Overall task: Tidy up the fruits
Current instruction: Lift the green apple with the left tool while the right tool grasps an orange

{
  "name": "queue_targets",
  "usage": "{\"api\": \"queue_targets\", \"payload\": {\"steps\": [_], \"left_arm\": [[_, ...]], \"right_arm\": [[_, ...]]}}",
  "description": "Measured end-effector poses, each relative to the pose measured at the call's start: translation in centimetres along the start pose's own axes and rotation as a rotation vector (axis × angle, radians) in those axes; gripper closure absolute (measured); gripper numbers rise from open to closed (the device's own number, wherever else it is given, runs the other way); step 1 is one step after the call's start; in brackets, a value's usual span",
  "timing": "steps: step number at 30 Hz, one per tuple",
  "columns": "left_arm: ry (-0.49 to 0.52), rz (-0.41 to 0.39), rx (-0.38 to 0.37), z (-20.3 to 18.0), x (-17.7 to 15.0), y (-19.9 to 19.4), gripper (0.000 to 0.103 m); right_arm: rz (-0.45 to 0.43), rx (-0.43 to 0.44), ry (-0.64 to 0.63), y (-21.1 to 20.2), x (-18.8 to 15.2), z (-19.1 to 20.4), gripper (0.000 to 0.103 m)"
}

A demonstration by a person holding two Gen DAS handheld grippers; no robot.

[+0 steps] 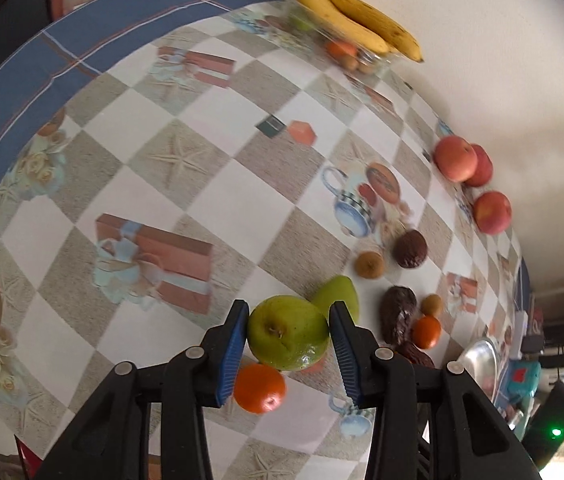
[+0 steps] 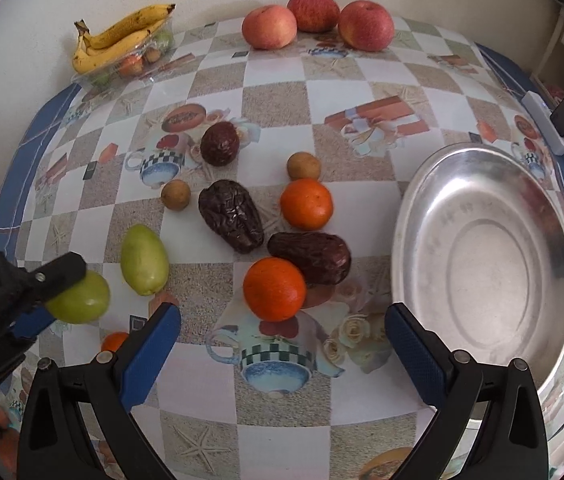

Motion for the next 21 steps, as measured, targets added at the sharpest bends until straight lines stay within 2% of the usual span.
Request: {"api": "queue_targets", "payload": {"steps": [3,7,12,15,18,20,21], "left_arm": [[0.006,-0.017,0.027,0.9,0.4,-0.2,0.059],[0.021,-0.026,0.064,1.5,0.9,0.4,0.059],[0.029,0.005,0.108,2.3,1.0,2.1,0.059],[0.040,0.027,0.127,2.6,0.7,2.9,0.059],[0.064,0.031,0.141,2.6,0.7,3.2,0.059],[0.084,0.029,0.148,2.4,0.7,3.4,0.059],[0.090,0.030,0.150,2.4,0.7,3.4,0.059]], "right_arm": [[0.009,-0.006,0.006,1.0,-0.3,0.5,0.001],[0.016,-0.066,-0.030,2.7,-0.3,0.6,0.001],[0.023,-0.096,-0.007,4.1,0.1,-0.5,0.001],[0.008,-0.124,-0.050,4.4,0.5,-0.4,0.001],[0.024,-0.106,-0.070,5.0,0.1,0.4,0.001],[0.077,-0.076,-0.027,5.9,-1.0,0.7,0.000],[0.058,-0.078,-0.006,5.9,-0.7,0.4,0.000]]}}
Point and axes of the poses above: each gripper's, at about its wrist camera, not at the fingertips, and y roughly the way its jaws point, z to its left, x to its top, the point moved 10 cm from there along y, roughly the way its jaws point, and after that the axes turned 11 degrees about -z, right-handed, at the moved point
